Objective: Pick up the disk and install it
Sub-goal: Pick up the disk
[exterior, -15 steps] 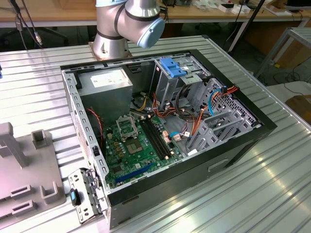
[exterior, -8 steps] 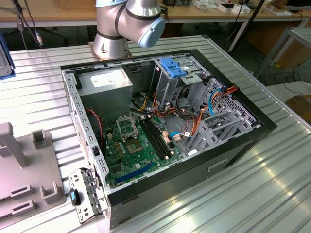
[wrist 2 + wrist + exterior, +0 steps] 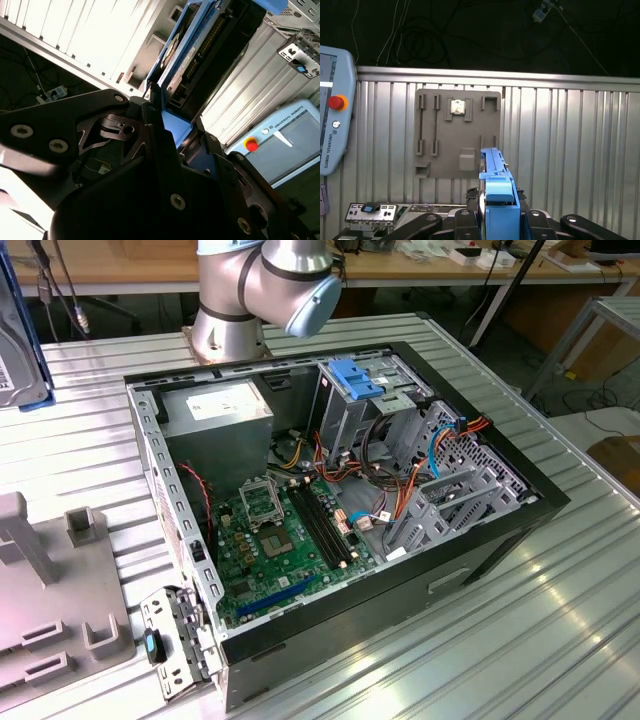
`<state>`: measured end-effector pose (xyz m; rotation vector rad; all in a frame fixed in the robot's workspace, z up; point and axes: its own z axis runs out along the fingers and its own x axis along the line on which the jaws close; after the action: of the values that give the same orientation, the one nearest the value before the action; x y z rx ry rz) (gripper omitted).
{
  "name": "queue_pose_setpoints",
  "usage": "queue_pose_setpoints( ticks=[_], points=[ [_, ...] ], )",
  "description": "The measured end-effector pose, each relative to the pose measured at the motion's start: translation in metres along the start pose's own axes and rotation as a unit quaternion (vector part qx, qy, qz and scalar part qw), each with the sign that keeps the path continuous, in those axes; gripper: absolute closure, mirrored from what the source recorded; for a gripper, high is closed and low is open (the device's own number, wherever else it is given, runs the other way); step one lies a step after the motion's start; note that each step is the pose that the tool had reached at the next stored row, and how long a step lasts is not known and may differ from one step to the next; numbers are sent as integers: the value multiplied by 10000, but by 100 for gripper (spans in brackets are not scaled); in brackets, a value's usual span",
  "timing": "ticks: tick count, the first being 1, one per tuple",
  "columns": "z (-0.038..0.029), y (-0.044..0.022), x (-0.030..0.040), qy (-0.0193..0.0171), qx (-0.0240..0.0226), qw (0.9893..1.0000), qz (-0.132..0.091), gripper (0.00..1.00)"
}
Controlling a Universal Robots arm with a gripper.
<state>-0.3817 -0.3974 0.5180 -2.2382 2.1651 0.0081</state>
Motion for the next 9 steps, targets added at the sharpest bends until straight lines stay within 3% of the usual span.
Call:
queue_pose_setpoints(
  ticks=[3,4,6,9],
  points=[
    [7,-55,35,1,7,10000,0,63],
    [8,-88,39,2,32,10000,-1,63],
    [15,-194,44,5,132,9999,-3,63],
    [21,-253,46,6,137,9999,58,63]
  ],
)
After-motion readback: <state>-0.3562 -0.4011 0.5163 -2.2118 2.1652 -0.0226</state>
